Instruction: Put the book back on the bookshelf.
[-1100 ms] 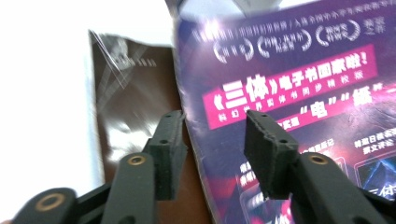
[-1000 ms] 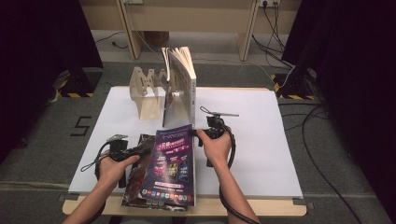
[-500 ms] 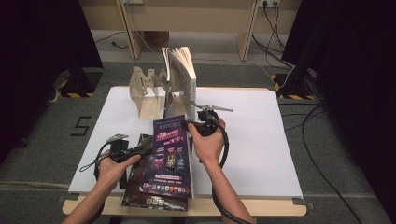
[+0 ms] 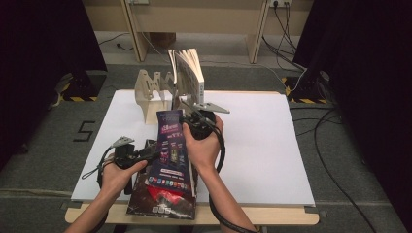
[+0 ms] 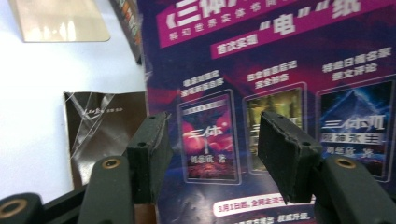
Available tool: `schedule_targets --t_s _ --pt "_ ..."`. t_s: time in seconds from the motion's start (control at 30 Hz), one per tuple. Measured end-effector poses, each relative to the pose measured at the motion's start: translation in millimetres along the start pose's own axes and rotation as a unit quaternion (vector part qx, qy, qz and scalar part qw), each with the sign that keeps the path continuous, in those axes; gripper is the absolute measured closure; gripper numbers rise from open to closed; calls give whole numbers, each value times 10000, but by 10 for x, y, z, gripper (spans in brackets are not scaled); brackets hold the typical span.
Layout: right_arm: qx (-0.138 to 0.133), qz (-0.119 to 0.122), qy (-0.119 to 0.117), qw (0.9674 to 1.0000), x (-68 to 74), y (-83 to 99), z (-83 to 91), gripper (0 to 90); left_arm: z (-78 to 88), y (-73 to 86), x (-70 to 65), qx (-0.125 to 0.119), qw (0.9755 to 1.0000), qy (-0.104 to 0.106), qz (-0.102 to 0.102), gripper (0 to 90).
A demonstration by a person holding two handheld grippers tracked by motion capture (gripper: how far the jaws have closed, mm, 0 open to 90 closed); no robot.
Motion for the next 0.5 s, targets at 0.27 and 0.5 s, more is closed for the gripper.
schedule_targets --t_s 0.27,0.5 --pt "-153 -2 -6 9999 66 -53 -32 832 63 -103 -125 -116 9998 135 -105 418" --pt "-282 0 -1 9996 124 -143 -88 832 147 -226 -307 -261 9989 294 -250 405"
Point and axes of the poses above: each handheld gripper's, and its own axes: z roughly backward along the jaws, y roughly out of its underside, x roughly to its left, the point moved 9 cm from there along -z, roughly forward along the jaws, and after that the axes turned 10 degrees about -y, right-handed, at the moved point
